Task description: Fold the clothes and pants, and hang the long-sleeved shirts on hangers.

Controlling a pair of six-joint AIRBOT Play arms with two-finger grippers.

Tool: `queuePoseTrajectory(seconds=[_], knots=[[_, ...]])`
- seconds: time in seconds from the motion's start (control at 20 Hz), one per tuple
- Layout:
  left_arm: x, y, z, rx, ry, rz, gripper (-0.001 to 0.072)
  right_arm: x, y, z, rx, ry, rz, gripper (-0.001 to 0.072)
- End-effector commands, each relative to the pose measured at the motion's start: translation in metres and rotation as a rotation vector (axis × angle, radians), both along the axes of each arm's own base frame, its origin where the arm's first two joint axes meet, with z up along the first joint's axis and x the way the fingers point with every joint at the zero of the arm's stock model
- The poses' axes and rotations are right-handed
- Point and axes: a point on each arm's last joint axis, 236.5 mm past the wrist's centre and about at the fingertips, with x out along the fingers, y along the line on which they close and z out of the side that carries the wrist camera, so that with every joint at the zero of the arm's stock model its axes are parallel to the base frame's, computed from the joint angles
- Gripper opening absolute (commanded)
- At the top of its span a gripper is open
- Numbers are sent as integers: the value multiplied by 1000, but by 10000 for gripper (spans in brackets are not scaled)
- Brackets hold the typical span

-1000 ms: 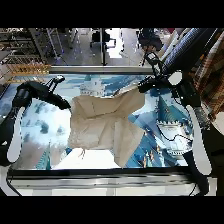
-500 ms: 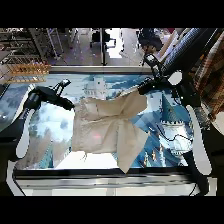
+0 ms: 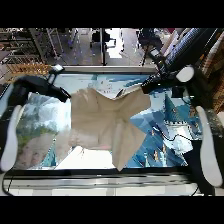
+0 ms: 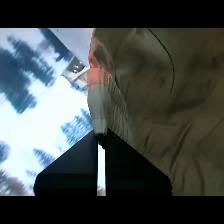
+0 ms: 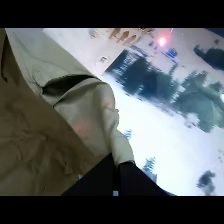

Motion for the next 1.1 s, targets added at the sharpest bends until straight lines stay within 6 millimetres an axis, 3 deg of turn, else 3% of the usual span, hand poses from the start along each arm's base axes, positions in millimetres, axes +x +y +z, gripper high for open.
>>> queuePoseTrajectory(seconds=[0.0, 0.15, 0.3, 0.4, 0.45, 0.6, 0.7, 0.8, 0.9, 0.95, 1.0, 1.05], knots=[[-55, 4, 118, 25, -181, -27, 11, -61, 0, 59, 32, 6, -11, 13], [-121, 2, 231, 33, -436, -16, 11, -116, -6, 138, 95, -133, -68, 13], [-199, 3, 337, 22, -740, 26, 11, -172, -40, 199, 9, -327, -153, 13], [-251, 4, 389, 8, -913, 53, 11, -209, -70, 234, -62, -457, -241, 12], [-273, 2, 404, -3, -967, 53, 11, -227, -81, 253, -79, -528, -277, 12], [-315, -7, 423, -29, -1037, 28, 11, -275, -91, 318, -37, -787, -323, 12], [-324, -11, 426, -62, -1038, 20, 11, -301, -91, 358, 16, -950, -330, 12], [-325, -14, 426, -97, -1020, 21, 11, -309, -91, 375, 31, -1022, -332, 12], [-312, -18, 420, -143, -968, 29, 11, -287, -89, 364, -20, -981, -314, 12], [-298, -20, 409, -162, -910, 32, 11, -268, -88, 347, -51, -917, -303, 12], [-280, -23, 390, -169, -822, 31, 12, -242, -86, 320, -91, -816, -287, 12], [-256, -27, 357, -170, -685, 28, 12, -209, -84, 281, -126, -674, -269, 12]])
